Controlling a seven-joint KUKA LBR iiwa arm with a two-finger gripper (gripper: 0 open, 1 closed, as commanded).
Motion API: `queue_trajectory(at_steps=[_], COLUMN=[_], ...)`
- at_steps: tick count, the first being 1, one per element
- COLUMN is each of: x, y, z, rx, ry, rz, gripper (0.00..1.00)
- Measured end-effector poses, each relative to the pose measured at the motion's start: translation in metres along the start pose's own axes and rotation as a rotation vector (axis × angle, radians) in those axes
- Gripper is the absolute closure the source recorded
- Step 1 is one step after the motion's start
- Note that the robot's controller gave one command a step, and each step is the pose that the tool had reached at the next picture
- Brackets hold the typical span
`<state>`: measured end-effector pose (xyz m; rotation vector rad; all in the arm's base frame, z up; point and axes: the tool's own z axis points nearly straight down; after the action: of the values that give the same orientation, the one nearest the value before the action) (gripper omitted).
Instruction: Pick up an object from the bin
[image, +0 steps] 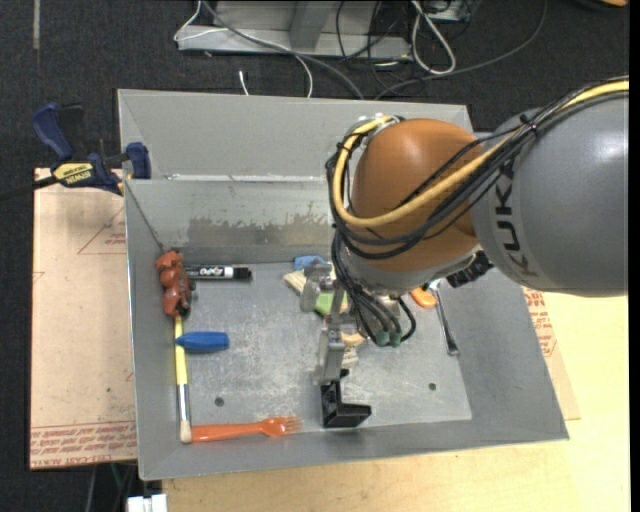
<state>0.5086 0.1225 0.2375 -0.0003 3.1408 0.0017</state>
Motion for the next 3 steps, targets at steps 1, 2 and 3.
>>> queue_trajectory(at_steps=[1,2,3], x=[-0.006,-0.021,-0.051], y=[0.052,0.098,0.131], z=[0.089,0.079,0.122], rx=[-0.003,-0.004,-0.002], ry=[-0.004,-0.013,-0.002], rz=[0.027,0.277,0.078], gripper=[0.0,0.0,0.0])
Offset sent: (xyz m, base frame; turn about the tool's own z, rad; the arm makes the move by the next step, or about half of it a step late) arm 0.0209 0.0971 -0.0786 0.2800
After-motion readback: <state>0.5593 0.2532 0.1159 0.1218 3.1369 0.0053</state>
